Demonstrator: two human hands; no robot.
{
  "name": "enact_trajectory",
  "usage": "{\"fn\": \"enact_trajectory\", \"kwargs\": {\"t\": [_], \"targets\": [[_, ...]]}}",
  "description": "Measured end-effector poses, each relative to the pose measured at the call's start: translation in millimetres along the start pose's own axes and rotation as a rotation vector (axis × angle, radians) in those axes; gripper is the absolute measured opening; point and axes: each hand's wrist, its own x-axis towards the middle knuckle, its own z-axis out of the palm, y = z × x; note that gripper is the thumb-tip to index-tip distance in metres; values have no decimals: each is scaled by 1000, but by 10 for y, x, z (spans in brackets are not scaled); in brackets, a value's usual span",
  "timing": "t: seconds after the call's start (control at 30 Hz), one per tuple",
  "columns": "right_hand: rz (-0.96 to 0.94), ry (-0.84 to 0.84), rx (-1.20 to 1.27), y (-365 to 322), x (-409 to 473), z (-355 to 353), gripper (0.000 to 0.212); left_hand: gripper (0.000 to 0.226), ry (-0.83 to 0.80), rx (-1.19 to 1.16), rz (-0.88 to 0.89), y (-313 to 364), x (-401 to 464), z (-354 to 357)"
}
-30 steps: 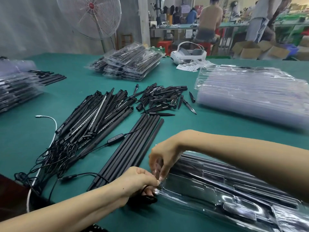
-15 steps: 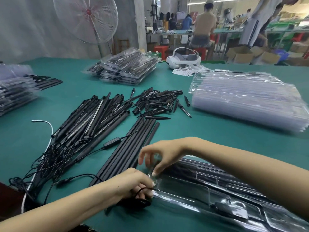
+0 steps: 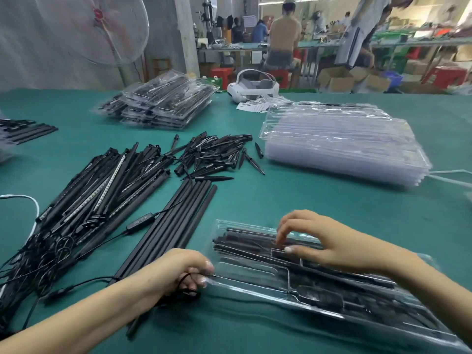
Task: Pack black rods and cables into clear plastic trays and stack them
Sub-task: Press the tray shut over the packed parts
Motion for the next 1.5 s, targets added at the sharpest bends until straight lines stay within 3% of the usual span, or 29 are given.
{"fn": "enact_trajectory", "kwargs": {"t": [0.1, 0.2, 0.3, 0.37, 0.43, 0.47, 0.5, 0.57, 0.67, 0.73, 0.9, 1.03, 1.1, 1.17, 1.23, 1.5], "targets": [[66, 91, -150, 88, -477, 65, 36, 26, 60, -39, 11, 45, 23, 41], [34, 189, -298, 58, -860, 178, 48, 19, 88, 82, 72, 88, -15, 76], [22, 181, -507, 39, -1043, 350, 60, 11, 287, 521, 288, 49, -53, 117], [20, 215, -615, 65, -1067, 472, 65, 31, 480, 731, 458, 33, -162, 233], [23, 296, -631, 73, -1044, 553, 57, 42, 494, 626, 651, 15, -332, 418], [19, 338, -645, 68, -1019, 572, 50, 41, 405, 464, 679, 6, -426, 521], [3, 371, -669, 60, -988, 588, 41, 41, 262, 230, 613, -31, -540, 646], [-43, 430, -708, 38, -931, 601, 23, 50, -78, -195, 318, -138, -652, 931], [-52, 550, -706, -33, -857, 582, 17, 68, -307, -389, 82, -188, -609, 1335], [-40, 580, -707, -112, -809, 607, 16, 64, -246, -545, 5, -115, -463, 1501], [91, 431, -460, -260, -739, 566, 35, 43, 126, -653, 122, 57, -164, 1669], [324, 502, -116, -2, -527, 174, 66, 18, 107, -595, 272, 112, -67, 1605], [497, 386, 33, 159, -370, 17, 90, 8, 112, -531, 332, 131, -32, 1594], [559, 250, 205, 250, -223, -30, 108, 10, 140, -478, 365, 137, 14, 1602], [547, 188, 169, 304, -129, -13, 115, 17, 169, -456, 381, 137, 57, 1610], [564, 134, 189, 250, -30, 61, 122, 36, 234, -353, 420, 115, 152, 1584]]}}
